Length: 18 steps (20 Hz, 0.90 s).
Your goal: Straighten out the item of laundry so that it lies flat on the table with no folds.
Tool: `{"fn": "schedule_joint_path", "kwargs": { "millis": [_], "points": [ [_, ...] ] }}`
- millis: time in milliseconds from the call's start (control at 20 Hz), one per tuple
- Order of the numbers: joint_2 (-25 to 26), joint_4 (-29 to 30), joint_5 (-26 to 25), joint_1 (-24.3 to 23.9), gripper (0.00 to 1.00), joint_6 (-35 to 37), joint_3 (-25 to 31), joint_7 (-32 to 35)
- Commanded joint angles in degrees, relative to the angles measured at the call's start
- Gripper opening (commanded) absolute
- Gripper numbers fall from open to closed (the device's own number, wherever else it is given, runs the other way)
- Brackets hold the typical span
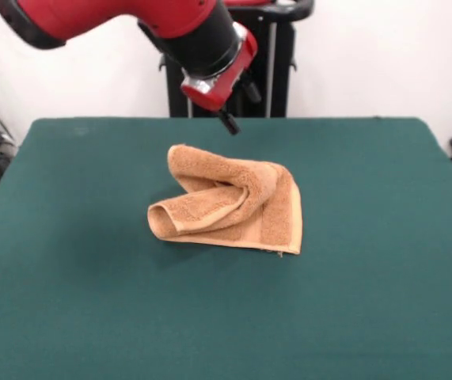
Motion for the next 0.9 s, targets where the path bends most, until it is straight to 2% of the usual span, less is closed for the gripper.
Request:
{"fn": "schedule_joint_path", "kwargs": {
  "millis": [50,200,500,650,900],
  "points": [
    [4.7,-5.7,-0.5,0.2,1.00,-1.3,5.4,-12.9],
    [5.7,-5.5,0.7,-2.7,1.00,-1.8,8.7,-14.8],
    [3.9,-4.5,0.3,-7.7,1.00,1.2,13.6,-15.8],
    [2.8,-3.5,-1.2,-9.6,1.00,0.3,14.8,-15.1],
    [1.4,-4.4,-4.3,-9.9,1.00,0.6,14.5,-13.8]
  ]
}}
